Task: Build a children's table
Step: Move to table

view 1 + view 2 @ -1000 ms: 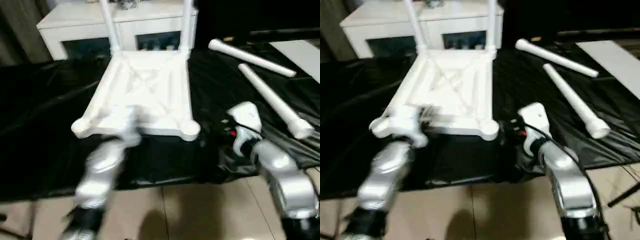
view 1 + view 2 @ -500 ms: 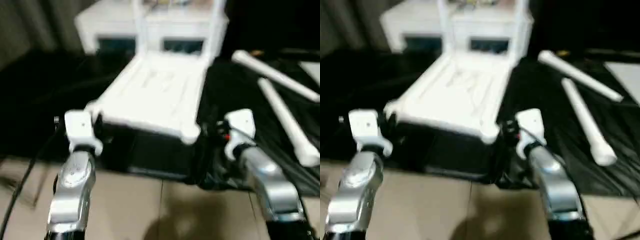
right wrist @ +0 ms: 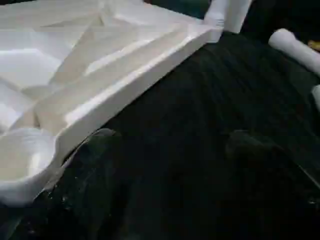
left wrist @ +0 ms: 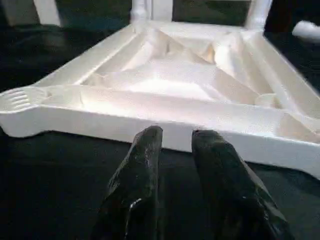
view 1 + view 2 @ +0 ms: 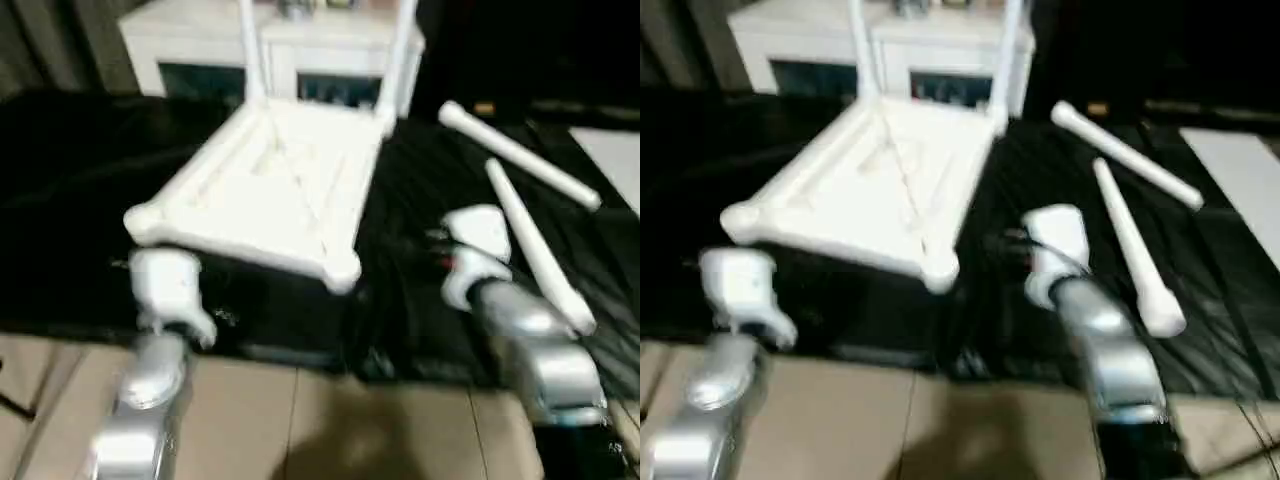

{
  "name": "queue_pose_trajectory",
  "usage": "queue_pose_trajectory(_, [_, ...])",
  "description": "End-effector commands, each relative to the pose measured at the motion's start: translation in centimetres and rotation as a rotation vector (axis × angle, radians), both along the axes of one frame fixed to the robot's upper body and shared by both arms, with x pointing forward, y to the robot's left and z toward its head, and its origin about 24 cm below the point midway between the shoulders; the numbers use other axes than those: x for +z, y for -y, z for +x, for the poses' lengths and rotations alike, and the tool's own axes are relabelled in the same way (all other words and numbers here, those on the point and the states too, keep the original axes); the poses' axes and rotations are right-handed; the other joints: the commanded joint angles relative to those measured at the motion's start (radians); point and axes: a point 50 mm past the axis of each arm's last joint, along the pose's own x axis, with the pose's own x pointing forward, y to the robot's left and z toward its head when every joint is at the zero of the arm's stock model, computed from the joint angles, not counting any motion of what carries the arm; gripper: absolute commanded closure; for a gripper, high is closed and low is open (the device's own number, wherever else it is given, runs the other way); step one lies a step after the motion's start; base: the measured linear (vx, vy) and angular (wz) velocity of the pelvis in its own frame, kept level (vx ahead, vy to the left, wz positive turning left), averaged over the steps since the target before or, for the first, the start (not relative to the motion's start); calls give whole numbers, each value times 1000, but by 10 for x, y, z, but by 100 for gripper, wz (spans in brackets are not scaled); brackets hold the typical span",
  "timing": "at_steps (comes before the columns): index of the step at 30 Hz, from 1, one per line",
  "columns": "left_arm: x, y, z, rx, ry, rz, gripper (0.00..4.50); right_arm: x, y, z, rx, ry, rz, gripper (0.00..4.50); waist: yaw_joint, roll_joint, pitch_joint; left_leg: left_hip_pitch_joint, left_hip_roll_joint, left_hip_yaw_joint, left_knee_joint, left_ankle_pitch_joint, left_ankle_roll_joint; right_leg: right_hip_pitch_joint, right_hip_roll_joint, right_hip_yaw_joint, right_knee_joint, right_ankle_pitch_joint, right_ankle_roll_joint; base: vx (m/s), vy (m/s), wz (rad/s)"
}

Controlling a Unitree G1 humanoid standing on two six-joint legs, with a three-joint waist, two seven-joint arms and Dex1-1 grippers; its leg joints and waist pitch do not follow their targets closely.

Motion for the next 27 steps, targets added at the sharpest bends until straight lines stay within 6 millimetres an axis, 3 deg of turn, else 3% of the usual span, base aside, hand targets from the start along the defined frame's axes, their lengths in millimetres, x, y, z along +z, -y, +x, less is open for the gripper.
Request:
queue_pose_trajectory(1, [8, -7, -1, 3, 32, 15, 314, 2, -7, -1, 15, -7, 46, 78, 7, 33, -29, -7, 71, -15, -127, 194, 3, 41, -101, 70, -182, -391, -203, 148, 45, -10])
queue_pose_trajectory(2, [8, -7, -1, 1, 31, 15, 314, 2, -7, -1, 14, -8, 53, 78, 8, 45, -32, 24, 90, -10, -168, 146, -23, 38, -74, 44, -179, -388, -164, 148, 45, -10])
queue_pose_trajectory(3, [8, -7, -1, -1, 30, 15, 314, 2, -7, -1, 12, -9, 59, 78, -32, 92, -33, 106, 212, -96, -266, -189, -137, -38, 2, -6, -17, -263, -27, 177, 111, -47])
queue_pose_trajectory(4, [7, -8, -1, -4, 29, 14, 314, 2, -7, -1, 11, -9, 66, 78, -13, 79, -60, 151, 271, -114, -295, -399, -169, -72, -23, -20, 90, -146, 49, 216, 90, -63])
queue_pose_trajectory(5, [8, -8, -1, -14, 31, 19, 314, 2, -8, -1, 17, -5, 55, 78, -11, 77, -62, 158, 272, -98, -294, -403, -162, -92, -33, -24, 99, -101, 72, 216, 90, -63])
queue_pose_trajectory(6, [8, -8, 0, -23, 28, 15, 314, 3, -8, -1, 29, 3, 35, 78, -11, 80, -48, 142, 250, -39, -302, -365, -163, -114, -40, -43, 104, -15, 65, 205, 50, -52])
queue_pose_trajectory(7, [8, -7, 0, -34, 31, 17, 314, 3, -8, -1, 28, 4, 30, 78, -18, 69, -47, 139, 244, -21, -309, -355, -153, -113, -42, -53, 99, 25, 52, 184, 27, -58])
queue_pose_trajectory(8, [12, -5, 1, -80, 46, 30, 314, 2, -7, -2, 17, 5, 22, 78, -22, 66, -51, 161, 229, 27, -312, -294, -139, -137, -53, -71, 80, 109, 23, 184, 27, -58])
queue_pose_trajectory(9, [14, -4, 2, -106, 57, 40, 314, 2, -6, -3, 7, 6, 23, 78, -36, 34, -48, 158, 206, 41, -315, -252, -66, -130, -76, -65, 32, 183, 0, 194, -49, -56])
queue_pose_trajectory(10, [16, -1, 2, -162, 65, 29, 314, 1, -6, -4, 11, -1, 30, 78, -29, -12, -57, 75, 82, 78, -255, -285, 50, -27, -114, 3, -71, 123, 17, 197, -100, -23])
queue_pose_trajectory(11, [17, 0, 2, -185, 70, 22, 314, 1, -6, -4, 14, -4, 33, 78, -3, -19, -63, 57, 44, 90, -186, -258, 81, 6, -157, 61, -123, -69, -18, 197, -100, -23])
queue_pose_trajectory(12, [17, 1, 1, -212, 76, 10, 314, 0, -7, -5, 19, -10, 38, 78, 10, -33, -80, -25, 44, 27, -63, -71, 95, 92, -274, 162, -151, -123, -170, 228, -75, -1])
queue_pose_trajectory(13, [18, 2, 1, -241, 74, 5, 314, 0, -8, -5, 23, -10, 39, 78, 8, -24, -98, -91, 46, -6, -37, 132, 66, 120, -244, 145, -80, 324, -243, 213, -46, -10])
queue_pose_trajectory(14, [18, 6, -1, -376, 68, -7, 314, 1, -11, -8, 57, -11, 70, 78, -3, -31, -99, -103, 45, -14, -51, 229, 44, 115, -216, 115, -38, 658, -248, 213, -46, -10])
queue_pose_trajectory(15, [18, 8, -5, -514, 52, -10, 295, 2, -15, -11, 99, -10, 90, 78, 1, -11, -96, -86, 48, -23, -125, 429, 22, 69, -159, 51, 13, 1195, -222, -16, -66, -8])
queue_pose_trajectory(16, [17, 9, -6, -590, 32, -1, 287, 2, -17, -13, 132, -10, 84, 78, -4, 43, -95, -58, 48, -18, -190, 646, 14, 21, -61, -10, 35, 1250, -107, -174, -52, -19])
queue_pose_trajectory(17, [16, 8, -7, -700, -5, 30, 281, 1, -22, -17, 207, -17, 63, 78, -13, 64, -98, -41, 60, -26, -187, 720, 46, 1, -48, -26, 25, 1144, -47, -174, -52, -19])
queue_pose_trajectory(18, [16, 7, -7, -741, -20, 45, 277, 0, -24, -20, 242, -23, 54, 78, -20, 75, -95, -31, 111, -53, -168, 763, 116, -15, -39, -34, 37, 906, 51, -55, -25, -27])
queue_pose_trajectory(19, [17, 6, -7, -783, -38, 59, 268, 0, -25, -22, 277, -22, 38, 78, -18, 68, -102, 16, 172, -82, -158, 748, 178, -61, -85, 3, 19, 658, 50, 0, 0, 0])
queue_pose_trajectory(20, [17, 5, -6, -808, -49, 66, 268, 0, -26, -24, 295, -22, 29, 78, -19, 65, -99, 11, 175, -84, -165, 720, 194, -57, -102, 13, 10, 588, 28, 0, 0, 0])
queue_pose_trajectory(21, [18, 4, -5, -838, -61, 78, 249, 0, -25, -25, 311, -23, 23, 78, -7, 58, -86, -19, 144, -48, -175, 579, 159, -37, -112, 19, -19, 545, -38, 0, 0, 0])
queue_pose_trajectory(22, [19, 2, -3, -885, -84, 90, 245, 1, -24, -26, 331, -24, 18, 78, 5, 59, -77, -33, 124, -25, -193, 362, 82, -22, -109, 15, -40, 463, -85, -74, 37, -4])
queue_pose_trajectory(23, [20, 0, -1, -917, -100, 96, 241, 2, -23, -27, 343, -24, 15, 78, 7, 85, -70, -29, 128, -26, -202, 247, 42, -26, -109, 16, -45, 369, -108, -74, 37, -4])
queue_pose_trajectory(24, [20, -2, 1, -936, -110, 105, 241, 2, -21, -27, 349, -26, 14, 78, -2, 76, -63, -16, 145, -22, -222, 43, -30, -28, -100, 17, -56, 195, -149, -98, 37, -3])
queue_pose_trajectory(25, [23, -8, 8, -1013, -154, 155, 225, 4, -15, -28, 393, -32, -6, 78, -7, 88, -56, -13, 144, -19, -234, -76, -71, -29, -98, 21, -62, 77, -167, -107, 35, -4])
queue_pose_trajectory(26, [23, -8, 8, -1013, -154, 155, 214, 4, -15, -28, 393, -32, -6, 78, -8, 85, -46, -6, 141, -12, -239, -154, -87, -39, -95, 25, -74, -19, -164, -107, 35, -4])
queue_pose_trajectory(27, [23, -10, 12, -1045, -171, 198, 206, 5, -11, -28, 424, -37, -21, 78, -11, 89, -30, 2, 137, -4, -246, -287, -122, -46, -103, 33, -92, -219, -153, -111, 30, -5])
